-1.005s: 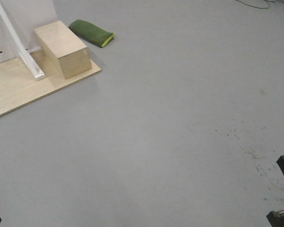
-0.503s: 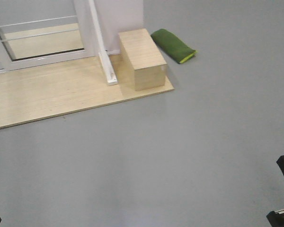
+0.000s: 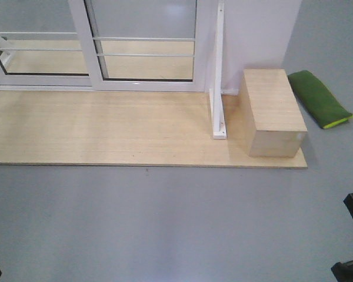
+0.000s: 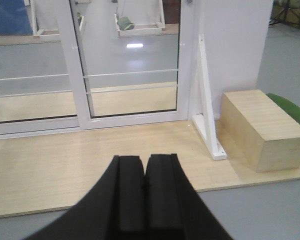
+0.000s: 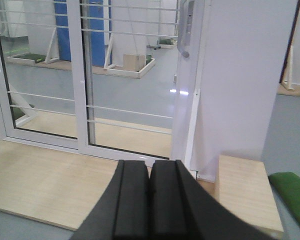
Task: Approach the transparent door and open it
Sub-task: 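Drive up to the white-framed glass door and stop facing it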
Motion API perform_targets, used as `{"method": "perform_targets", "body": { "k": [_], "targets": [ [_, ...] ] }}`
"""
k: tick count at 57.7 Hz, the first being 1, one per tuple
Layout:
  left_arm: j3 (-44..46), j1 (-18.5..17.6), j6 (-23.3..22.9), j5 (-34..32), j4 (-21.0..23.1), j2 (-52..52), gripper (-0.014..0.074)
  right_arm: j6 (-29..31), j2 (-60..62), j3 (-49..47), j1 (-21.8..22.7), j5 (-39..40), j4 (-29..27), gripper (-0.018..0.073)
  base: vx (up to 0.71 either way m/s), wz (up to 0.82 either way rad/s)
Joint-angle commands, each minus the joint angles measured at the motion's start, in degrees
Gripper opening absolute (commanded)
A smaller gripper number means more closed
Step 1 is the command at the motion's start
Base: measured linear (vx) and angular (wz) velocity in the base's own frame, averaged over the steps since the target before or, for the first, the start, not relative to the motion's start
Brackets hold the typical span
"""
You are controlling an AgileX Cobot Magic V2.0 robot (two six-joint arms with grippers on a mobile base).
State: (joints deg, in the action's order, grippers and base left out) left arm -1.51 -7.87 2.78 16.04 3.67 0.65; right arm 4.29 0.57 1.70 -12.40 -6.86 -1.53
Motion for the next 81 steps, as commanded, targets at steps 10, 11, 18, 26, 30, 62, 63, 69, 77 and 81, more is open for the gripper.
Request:
{"method": "perform_targets", "body": {
  "k": [10, 11, 18, 26, 30, 62, 63, 69, 77, 81],
  "targets": [
    [-1.5, -0.1, -0.3, -4.7, 0.4, 0.7, -0.0003, 0.2, 0.8, 0.8, 0.2, 4.8, 0.1, 0.0, 0.54, 0.32],
    [-1.5, -0.1, -0.3, -4.7, 0.4, 0.7, -0.0003, 0.2, 0.8, 0.8, 0.2, 4.8, 0.1, 0.0, 0.54, 0.26],
    [-1.5, -0.1, -0.3, -4.7, 0.4, 0.7, -0.0003, 0.2, 0.8, 0.8, 0.2, 4.8, 0.1, 0.0, 0.54, 0.21],
    [-1.5, -0.1, -0.3, -4.7, 0.4, 0.7, -0.0003, 0.2, 0.8, 0.8, 0.2, 4.8, 0.1, 0.0, 0.54, 0.15],
    [-1.5, -0.1, -0.3, -4.7, 0.4, 0.7, -0.0003, 0.2, 0.8, 0.8, 0.2, 4.8, 0.1, 0.0, 0.56, 0.12],
    [-1.5, -0.1, -0.3, -4.7, 0.4, 0.7, -0.0003, 0.2, 0.8, 0.8, 0.2, 4.8, 0.1, 0.0, 0.57, 0.04],
    [-1.5, -0.1, -0.3, -4.7, 0.4, 0.7, -0.0003, 0.2, 0.8, 0.8, 0.2, 4.8, 0.1, 0.0, 0.54, -0.12],
    [-1.5, -0.1, -0.3, -4.7, 0.4, 0.7, -0.0003, 0.2, 0.8, 0.8, 0.2, 4.8, 0.1, 0.0, 0.53, -0.18],
    [-1.5, -0.1, -0.3, -4.7, 0.4, 0.7, -0.0003, 0.2, 0.8, 0.8, 0.2, 4.8, 0.1, 0.0, 0.49, -0.26],
    [-1.5, -0.1, -0.3, -4.7, 0.4, 0.7, -0.0003, 0.2, 0.8, 0.8, 0.2, 4.8, 0.1, 0.0, 0.44, -0.26]
  ]
}}
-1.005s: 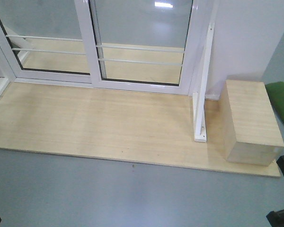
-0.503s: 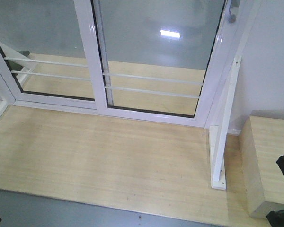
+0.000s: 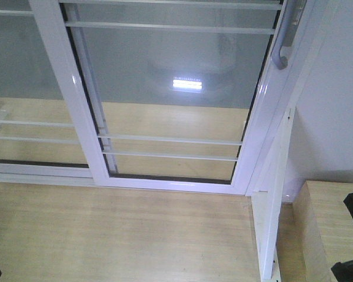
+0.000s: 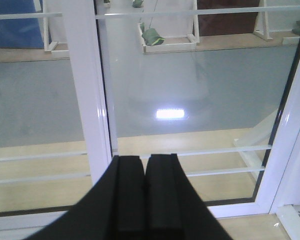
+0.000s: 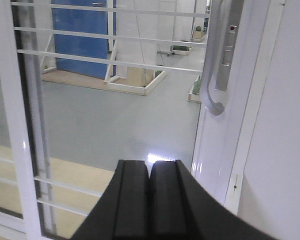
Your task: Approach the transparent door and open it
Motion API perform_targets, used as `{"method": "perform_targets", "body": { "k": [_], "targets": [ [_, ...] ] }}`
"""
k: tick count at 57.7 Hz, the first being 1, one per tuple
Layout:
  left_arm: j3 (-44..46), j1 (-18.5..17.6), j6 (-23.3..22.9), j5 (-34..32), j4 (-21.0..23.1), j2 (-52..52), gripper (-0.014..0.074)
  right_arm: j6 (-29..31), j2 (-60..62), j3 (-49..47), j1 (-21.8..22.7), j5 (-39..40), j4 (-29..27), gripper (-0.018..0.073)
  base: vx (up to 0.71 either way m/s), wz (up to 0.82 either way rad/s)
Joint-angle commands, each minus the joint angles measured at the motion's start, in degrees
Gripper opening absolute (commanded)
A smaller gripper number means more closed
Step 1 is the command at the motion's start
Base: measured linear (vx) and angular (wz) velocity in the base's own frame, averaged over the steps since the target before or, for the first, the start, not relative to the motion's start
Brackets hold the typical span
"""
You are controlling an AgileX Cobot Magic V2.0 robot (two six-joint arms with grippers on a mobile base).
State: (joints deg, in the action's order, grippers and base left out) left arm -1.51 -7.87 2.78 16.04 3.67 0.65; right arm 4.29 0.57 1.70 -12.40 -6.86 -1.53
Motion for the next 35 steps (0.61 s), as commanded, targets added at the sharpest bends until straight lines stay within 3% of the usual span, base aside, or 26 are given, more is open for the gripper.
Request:
{"method": "perform_targets", "body": {
  "k": [1, 18, 35],
  "targets": [
    [-1.5, -0.1, -0.3, -4.7, 0.4, 0.7, -0.0003, 0.2, 0.8, 0.8, 0.2, 4.8, 0.1, 0.0, 0.42, -0.24],
    [-1.5, -0.1, -0.3, -4.7, 0.4, 0.7, -0.0003, 0.2, 0.8, 0.8, 0.2, 4.8, 0.1, 0.0, 0.31, -0.17],
    [-1.5, -0.1, -0.3, -4.7, 0.4, 0.7, -0.0003, 0.2, 0.8, 0.8, 0.2, 4.8, 0.1, 0.0, 0.12, -0.04]
  ]
}}
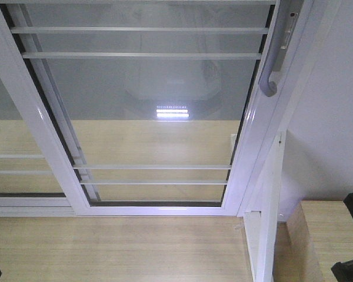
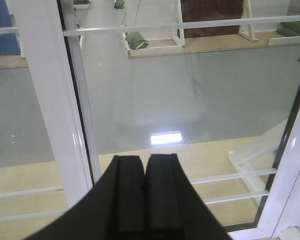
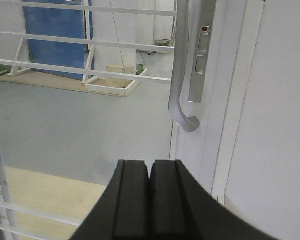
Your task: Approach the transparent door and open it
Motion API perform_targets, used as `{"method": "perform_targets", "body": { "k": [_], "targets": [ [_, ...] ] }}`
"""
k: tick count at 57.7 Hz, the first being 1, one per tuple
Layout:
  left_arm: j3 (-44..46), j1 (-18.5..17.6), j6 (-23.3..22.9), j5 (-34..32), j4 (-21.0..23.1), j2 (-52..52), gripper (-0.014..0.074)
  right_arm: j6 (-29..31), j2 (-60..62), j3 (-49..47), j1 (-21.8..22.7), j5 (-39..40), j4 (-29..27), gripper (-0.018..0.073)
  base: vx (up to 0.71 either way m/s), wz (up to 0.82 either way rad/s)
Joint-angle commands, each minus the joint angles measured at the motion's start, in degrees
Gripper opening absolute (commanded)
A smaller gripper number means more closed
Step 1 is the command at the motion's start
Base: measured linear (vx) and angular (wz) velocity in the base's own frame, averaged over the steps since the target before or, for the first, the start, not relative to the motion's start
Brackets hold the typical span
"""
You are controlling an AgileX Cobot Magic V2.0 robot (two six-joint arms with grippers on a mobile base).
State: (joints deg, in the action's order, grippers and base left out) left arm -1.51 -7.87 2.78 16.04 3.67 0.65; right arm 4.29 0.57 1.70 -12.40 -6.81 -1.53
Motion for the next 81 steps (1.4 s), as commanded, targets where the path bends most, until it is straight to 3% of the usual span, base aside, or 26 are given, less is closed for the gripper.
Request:
{"method": "perform_targets", "body": {
  "k": [1, 81],
  "targets": [
    [-1.5, -0.1, -0.3, -4.7, 0.4, 0.7, -0.0003, 0.2, 0.8, 0.8, 0.2, 4.7, 0.1, 0.0, 0.05, 0.0],
    [-1.5, -0.1, 0.1, -6.4, -0.1, 0.7, -0.0003, 0.2, 0.8, 0.8, 0.3, 4.7, 0.1, 0.0, 0.01, 0.0]
  ]
}}
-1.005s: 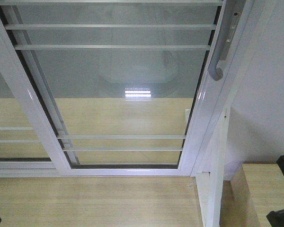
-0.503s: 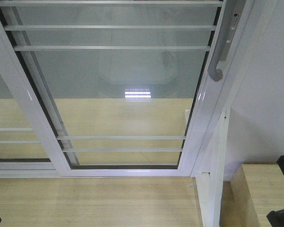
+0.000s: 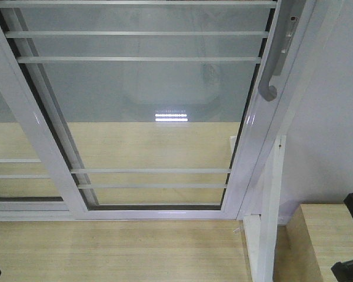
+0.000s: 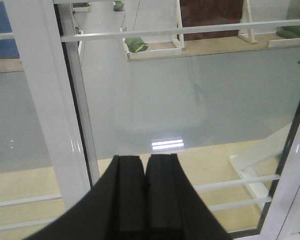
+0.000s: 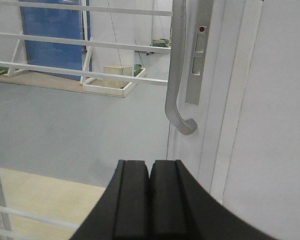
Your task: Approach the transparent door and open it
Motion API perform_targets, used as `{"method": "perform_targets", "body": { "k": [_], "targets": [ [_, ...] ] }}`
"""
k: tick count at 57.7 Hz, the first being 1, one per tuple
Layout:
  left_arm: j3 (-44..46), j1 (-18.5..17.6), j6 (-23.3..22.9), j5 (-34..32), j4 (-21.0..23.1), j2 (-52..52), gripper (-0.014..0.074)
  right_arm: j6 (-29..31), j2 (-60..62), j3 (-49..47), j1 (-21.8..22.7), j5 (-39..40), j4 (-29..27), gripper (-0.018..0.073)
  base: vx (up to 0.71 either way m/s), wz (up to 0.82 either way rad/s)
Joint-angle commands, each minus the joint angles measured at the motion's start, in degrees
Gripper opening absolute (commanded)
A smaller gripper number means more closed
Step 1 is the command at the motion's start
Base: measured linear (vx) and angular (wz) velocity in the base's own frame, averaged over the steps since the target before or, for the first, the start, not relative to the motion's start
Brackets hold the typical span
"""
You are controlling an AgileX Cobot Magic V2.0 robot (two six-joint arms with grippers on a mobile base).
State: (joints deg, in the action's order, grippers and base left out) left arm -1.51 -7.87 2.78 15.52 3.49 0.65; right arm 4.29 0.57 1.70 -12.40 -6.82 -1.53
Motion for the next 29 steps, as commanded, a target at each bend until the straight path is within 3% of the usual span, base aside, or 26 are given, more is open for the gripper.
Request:
{"method": "perform_targets", "body": {
  "k": [1, 6, 10, 20, 29],
  "targets": [
    [-1.5, -0.1, 0.1, -6.0, 0.1, 0.7, -0.0003, 0.2, 0.8, 0.8, 0.3, 4.7, 0.0, 0.0, 0.0, 0.0],
    [-1.5, -0.1, -0.2, -8.8, 0.5, 0.7, -0.0003, 0.2, 0.8, 0.8, 0.3, 4.8, -0.1, 0.0, 0.0, 0.0],
    [-1.4, -0.1, -2.1, -12.3, 3.4, 0.7, -0.0003, 0.2, 0.8, 0.8, 0.3, 6.0, -0.1, 0.0, 0.0, 0.0],
    [-1.2, -0.1, -3.3, -27.7, 4.1, 0.6, -0.0003, 0.2, 0.8, 0.6, 0.3, 14.7, -0.1, 0.0, 0.0, 0.0],
    [2.4, -0.1, -3.4, -28.0, 4.7, -0.2, -0.0003, 0.2, 0.5, -2.6, 0.3, 17.4, -1.7, 0.0, 0.0, 0.0]
  ]
}}
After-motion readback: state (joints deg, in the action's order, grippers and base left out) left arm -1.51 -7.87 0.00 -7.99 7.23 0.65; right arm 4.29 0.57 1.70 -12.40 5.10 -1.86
